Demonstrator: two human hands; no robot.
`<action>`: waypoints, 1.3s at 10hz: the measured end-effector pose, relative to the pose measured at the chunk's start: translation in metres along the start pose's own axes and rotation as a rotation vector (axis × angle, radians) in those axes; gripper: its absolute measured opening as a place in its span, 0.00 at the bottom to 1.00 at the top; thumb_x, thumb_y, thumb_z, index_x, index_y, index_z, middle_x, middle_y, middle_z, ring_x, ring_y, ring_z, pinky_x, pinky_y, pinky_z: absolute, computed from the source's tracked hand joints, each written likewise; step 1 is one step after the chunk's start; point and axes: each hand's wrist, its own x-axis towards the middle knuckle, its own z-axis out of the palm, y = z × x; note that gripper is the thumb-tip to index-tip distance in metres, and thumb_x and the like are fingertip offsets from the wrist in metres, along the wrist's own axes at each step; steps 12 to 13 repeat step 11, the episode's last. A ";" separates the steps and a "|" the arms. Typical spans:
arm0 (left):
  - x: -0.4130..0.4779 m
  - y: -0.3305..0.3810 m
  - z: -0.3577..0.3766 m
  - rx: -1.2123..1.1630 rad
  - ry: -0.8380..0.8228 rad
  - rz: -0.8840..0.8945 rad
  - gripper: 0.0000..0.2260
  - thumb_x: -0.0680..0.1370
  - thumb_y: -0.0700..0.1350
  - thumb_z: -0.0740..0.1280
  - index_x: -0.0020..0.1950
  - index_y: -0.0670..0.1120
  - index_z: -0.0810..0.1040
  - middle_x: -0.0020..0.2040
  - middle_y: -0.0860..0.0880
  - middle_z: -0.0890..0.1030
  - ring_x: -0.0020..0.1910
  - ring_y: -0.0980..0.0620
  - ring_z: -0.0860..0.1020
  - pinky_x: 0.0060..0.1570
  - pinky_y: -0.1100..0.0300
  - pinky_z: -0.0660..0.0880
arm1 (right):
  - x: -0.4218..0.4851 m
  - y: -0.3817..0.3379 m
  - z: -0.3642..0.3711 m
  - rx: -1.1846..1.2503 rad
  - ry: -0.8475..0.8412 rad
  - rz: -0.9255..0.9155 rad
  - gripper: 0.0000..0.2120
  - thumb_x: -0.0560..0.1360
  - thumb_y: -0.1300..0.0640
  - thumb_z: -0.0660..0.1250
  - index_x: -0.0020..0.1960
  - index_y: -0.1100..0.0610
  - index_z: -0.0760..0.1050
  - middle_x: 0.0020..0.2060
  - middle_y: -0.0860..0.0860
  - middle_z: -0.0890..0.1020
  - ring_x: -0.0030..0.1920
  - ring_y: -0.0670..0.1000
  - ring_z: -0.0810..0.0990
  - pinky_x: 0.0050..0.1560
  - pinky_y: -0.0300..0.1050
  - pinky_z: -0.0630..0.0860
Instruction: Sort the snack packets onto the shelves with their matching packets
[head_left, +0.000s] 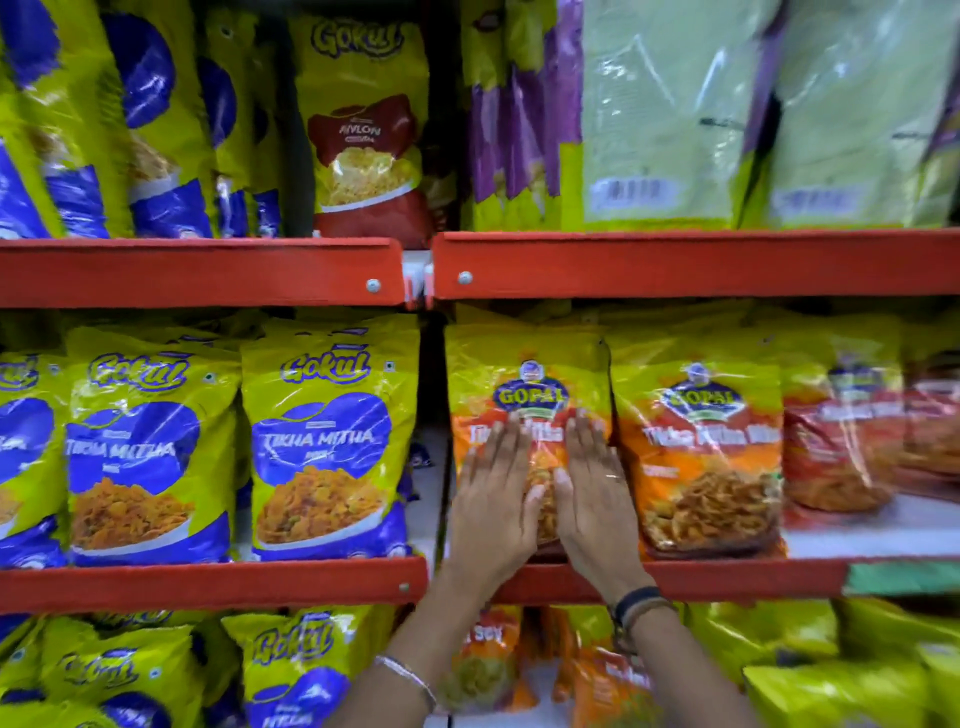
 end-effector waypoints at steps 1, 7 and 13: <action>-0.003 0.013 0.003 0.039 0.054 -0.111 0.27 0.79 0.51 0.51 0.77 0.47 0.52 0.78 0.49 0.50 0.77 0.54 0.42 0.74 0.56 0.39 | -0.003 0.008 -0.009 0.014 -0.023 -0.057 0.28 0.81 0.44 0.41 0.78 0.53 0.48 0.79 0.48 0.49 0.78 0.43 0.42 0.76 0.42 0.41; 0.027 0.136 0.062 0.022 -0.071 0.049 0.27 0.81 0.53 0.48 0.77 0.46 0.45 0.79 0.49 0.46 0.78 0.54 0.45 0.75 0.55 0.44 | -0.023 0.129 -0.073 -0.150 0.101 0.116 0.28 0.81 0.46 0.43 0.78 0.55 0.46 0.78 0.50 0.48 0.77 0.43 0.38 0.77 0.45 0.40; 0.063 0.084 -0.128 0.073 0.352 0.106 0.26 0.81 0.50 0.51 0.76 0.42 0.50 0.78 0.44 0.51 0.77 0.52 0.44 0.75 0.52 0.44 | 0.046 -0.032 -0.180 0.112 0.419 -0.200 0.27 0.81 0.52 0.50 0.77 0.60 0.51 0.78 0.56 0.54 0.78 0.53 0.50 0.77 0.50 0.45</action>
